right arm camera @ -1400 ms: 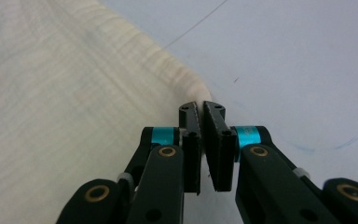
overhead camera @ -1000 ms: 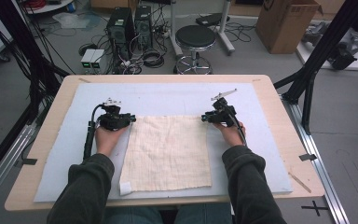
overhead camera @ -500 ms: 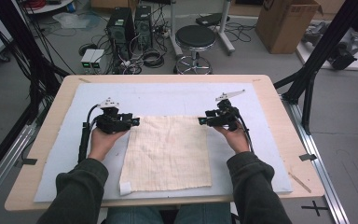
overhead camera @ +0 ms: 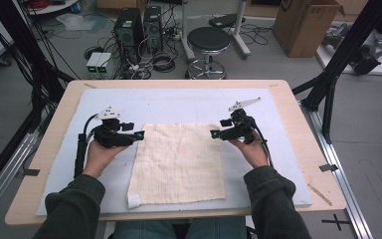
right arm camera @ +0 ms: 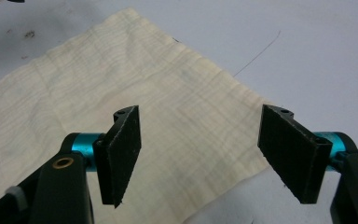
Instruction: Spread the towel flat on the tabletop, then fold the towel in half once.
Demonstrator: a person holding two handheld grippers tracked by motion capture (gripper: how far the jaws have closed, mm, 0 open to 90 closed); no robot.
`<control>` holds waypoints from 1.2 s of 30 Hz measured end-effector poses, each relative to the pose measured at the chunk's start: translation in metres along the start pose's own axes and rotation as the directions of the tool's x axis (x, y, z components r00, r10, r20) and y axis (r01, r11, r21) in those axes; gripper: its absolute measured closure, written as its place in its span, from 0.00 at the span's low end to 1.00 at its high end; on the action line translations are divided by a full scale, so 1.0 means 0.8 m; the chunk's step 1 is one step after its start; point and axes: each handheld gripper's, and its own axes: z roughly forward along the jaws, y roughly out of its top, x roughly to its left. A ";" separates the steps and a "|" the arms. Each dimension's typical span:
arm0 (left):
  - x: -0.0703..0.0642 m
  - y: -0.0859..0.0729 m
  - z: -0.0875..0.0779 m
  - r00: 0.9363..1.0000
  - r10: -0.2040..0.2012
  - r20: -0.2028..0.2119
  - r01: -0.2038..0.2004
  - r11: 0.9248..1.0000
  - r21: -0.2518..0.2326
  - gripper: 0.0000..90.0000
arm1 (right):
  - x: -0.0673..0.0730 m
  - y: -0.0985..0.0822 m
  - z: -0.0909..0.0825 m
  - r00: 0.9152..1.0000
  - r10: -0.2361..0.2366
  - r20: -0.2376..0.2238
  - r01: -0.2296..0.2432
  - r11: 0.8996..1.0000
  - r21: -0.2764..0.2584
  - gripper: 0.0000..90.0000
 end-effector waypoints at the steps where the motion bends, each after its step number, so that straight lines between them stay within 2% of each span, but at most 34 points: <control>1: 0.000 0.000 0.000 1.000 0.003 0.002 -0.003 1.000 0.005 0.41 | 0.002 0.000 -0.002 1.000 0.002 -0.003 -0.002 1.000 0.000 0.32; 8: -0.005 0.001 0.002 1.000 0.022 0.013 -0.022 1.000 0.003 0.40 | 0.009 -0.001 -0.004 1.000 -0.004 -0.017 0.004 1.000 0.011 0.30; 12: -0.002 0.000 0.007 1.000 0.005 0.004 -0.005 1.000 0.009 0.40 | 0.012 0.000 0.000 0.999 -0.027 -0.017 0.028 0.999 0.028 0.30; 15: 0.003 0.001 0.010 1.000 -0.011 -0.023 0.012 1.000 0.016 0.41 | 0.007 0.000 0.003 1.000 -0.014 -0.014 0.014 1.000 0.026 0.30; 16: 0.004 0.001 0.010 0.999 -0.018 -0.043 0.018 1.000 0.009 0.41 | 0.005 0.000 0.004 1.000 -0.002 -0.014 0.002 1.000 0.029 0.30; 18: 0.009 0.003 0.012 0.997 -0.045 -0.057 0.045 0.999 -0.004 0.42 | 0.001 0.000 0.007 1.000 0.006 -0.025 -0.005 1.000 0.020 0.30; 21: 0.016 0.005 0.015 0.994 -0.075 -0.076 0.074 0.997 -0.008 0.44 | 0.000 0.003 0.011 1.000 -0.007 -0.010 0.007 1.000 0.018 0.31; 25: 0.022 0.013 0.020 0.992 -0.082 -0.097 0.082 0.997 0.001 0.45 | -0.007 0.007 0.010 1.000 -0.014 0.015 0.014 1.000 -0.005 0.34; 28: 0.026 0.018 0.023 0.988 -0.097 -0.122 0.090 0.994 -0.060 0.50 | -0.017 0.014 0.007 1.000 -0.003 0.031 0.003 1.000 -0.014 0.34; 30: 0.031 0.019 0.032 0.984 -0.123 -0.131 0.118 0.992 -0.042 0.50 | -0.023 0.017 0.007 0.999 0.008 0.045 -0.007 1.000 -0.010 0.37; 33: 0.037 0.017 0.050 0.980 -0.140 -0.140 0.139 0.990 -0.014 0.51 | -0.036 0.015 0.013 0.998 0.031 0.061 -0.031 1.000 -0.004 0.40; 36: 0.038 0.013 0.067 0.979 -0.124 -0.161 0.130 0.991 0.028 0.54 | -0.045 0.011 0.022 0.996 0.051 0.070 -0.053 0.998 0.028 0.44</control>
